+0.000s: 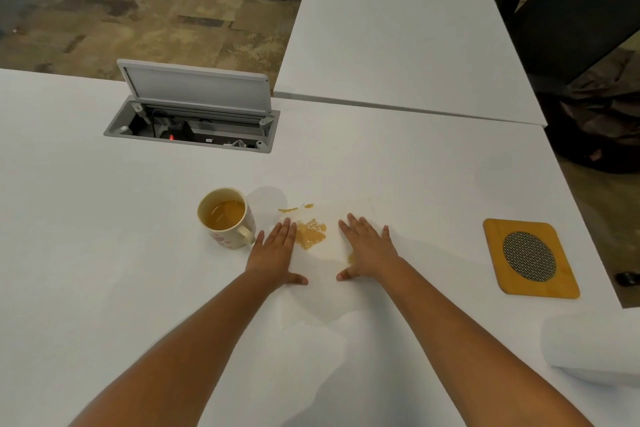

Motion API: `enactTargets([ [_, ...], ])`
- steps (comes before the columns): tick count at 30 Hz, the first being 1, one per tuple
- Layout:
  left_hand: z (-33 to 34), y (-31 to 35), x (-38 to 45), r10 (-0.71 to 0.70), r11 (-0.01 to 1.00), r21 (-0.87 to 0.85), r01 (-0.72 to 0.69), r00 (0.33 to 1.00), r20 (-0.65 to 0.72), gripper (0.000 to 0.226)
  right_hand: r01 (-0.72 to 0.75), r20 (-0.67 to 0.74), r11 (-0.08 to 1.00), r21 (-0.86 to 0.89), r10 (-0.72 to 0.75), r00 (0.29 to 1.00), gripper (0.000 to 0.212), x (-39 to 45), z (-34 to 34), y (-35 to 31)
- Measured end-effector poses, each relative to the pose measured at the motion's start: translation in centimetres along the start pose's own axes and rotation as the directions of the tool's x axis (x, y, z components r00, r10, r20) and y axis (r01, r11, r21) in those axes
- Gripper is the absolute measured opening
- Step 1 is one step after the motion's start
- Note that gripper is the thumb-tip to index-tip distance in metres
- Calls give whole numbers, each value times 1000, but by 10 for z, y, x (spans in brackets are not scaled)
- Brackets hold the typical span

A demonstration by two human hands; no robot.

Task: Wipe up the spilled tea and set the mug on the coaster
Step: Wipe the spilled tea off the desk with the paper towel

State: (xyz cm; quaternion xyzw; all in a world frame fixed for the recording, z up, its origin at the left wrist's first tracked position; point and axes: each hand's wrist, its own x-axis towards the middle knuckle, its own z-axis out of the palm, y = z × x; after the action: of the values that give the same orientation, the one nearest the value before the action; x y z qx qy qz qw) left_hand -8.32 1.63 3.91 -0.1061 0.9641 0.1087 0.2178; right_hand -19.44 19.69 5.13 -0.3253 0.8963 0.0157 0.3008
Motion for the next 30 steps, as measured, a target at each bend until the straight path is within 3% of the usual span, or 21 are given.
enactTargets([
  [4,1,2,-1,-4,1000,3,4,1000,-6,115,-7,-35,999,37,8,999,113,-1,-1,-1],
  [10,-1,7,-4,-2,1000,31,2,1000,-17,109,5,-150,998,64,5,989,85,-11,6,-5],
  [17,19,9,-33,16,999,41,-8,983,-185,66,-45,-251,999,-9,41,967,49,-34,21,-19],
  [21,26,7,-45,96,994,78,-76,952,-291,32,-62,-320,993,-99,27,947,24,-51,40,-29],
  [27,14,5,-51,118,991,88,-97,954,-276,21,-35,-326,993,-112,-4,945,17,-63,28,-21],
  [30,7,10,-52,98,994,68,-82,949,-300,26,-30,-346,999,40,42,937,15,-72,20,-16],
])
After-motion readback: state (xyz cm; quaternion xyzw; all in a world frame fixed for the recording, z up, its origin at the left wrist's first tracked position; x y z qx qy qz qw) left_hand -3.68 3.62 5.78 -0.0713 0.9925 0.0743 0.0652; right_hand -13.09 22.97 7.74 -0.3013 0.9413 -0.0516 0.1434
